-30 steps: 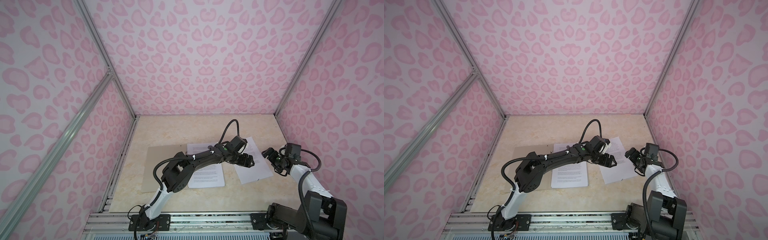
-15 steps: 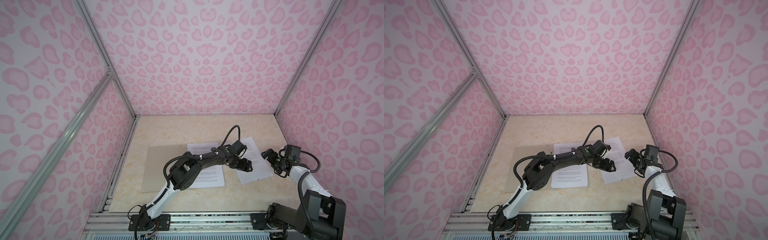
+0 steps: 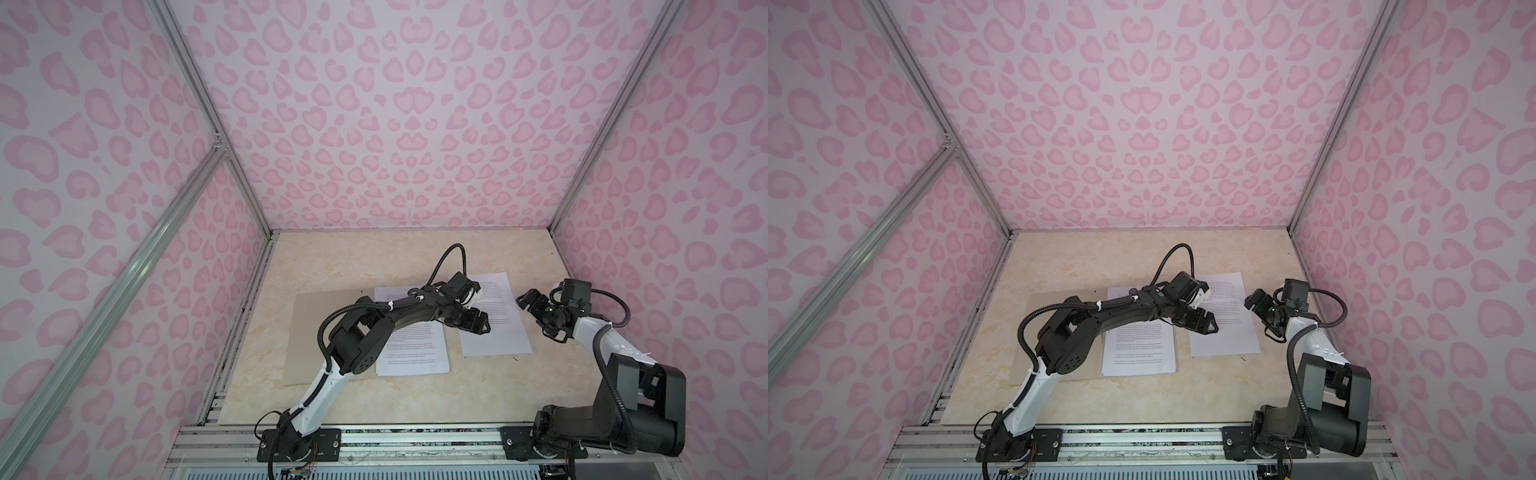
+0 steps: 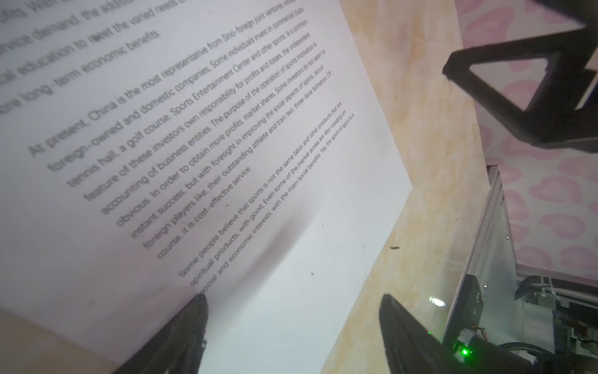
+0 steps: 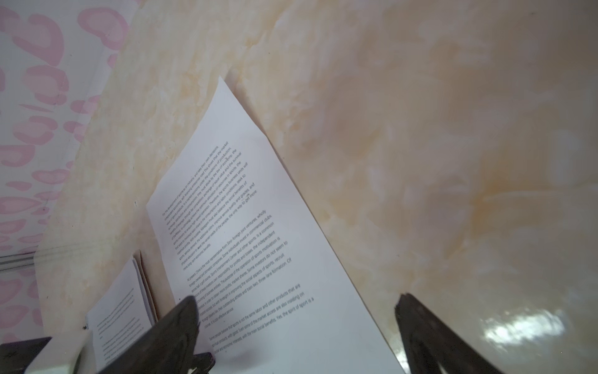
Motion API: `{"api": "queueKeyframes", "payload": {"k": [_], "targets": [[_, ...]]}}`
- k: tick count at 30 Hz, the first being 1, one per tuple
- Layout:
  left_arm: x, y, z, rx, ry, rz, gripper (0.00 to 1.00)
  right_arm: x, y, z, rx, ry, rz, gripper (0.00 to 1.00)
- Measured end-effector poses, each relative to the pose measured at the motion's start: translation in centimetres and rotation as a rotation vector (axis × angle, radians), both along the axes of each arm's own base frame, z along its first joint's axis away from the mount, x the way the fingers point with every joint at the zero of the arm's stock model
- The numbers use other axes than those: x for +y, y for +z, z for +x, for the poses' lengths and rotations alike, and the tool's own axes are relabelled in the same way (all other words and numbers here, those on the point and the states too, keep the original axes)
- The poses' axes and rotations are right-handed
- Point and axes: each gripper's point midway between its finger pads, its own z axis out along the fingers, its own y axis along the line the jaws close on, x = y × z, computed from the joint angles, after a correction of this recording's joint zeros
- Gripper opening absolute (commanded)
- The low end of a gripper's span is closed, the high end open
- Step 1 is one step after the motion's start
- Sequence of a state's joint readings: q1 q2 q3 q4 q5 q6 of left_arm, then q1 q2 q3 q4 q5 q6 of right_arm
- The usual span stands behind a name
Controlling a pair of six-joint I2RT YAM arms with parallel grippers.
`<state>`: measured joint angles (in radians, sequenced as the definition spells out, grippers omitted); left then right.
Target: Put the files into the folder
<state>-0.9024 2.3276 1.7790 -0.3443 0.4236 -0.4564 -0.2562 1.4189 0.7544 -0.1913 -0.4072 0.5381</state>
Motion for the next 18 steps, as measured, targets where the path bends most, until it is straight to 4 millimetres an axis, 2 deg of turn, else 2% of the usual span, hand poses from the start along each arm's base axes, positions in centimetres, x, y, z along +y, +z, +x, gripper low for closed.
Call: {"api": "queueKeyframes", "payload": {"k": [8,14,18], "targets": [[2.2,-0.3,0.8,-0.059,-0.002,0.07,0.86,1.1,-0.6,6.4,-0.018,0.072,-0.017,0.96],[2.4,-0.3,0.8,-0.072,-0.014,0.075,0.86,1.6,-1.2,11.4,-0.043,0.123,-0.001,0.95],[2.4,-0.2,0.8,-0.071,-0.014,0.075,0.86,1.8,-3.0,14.6,-0.033,0.147,0.038,0.94]]}}
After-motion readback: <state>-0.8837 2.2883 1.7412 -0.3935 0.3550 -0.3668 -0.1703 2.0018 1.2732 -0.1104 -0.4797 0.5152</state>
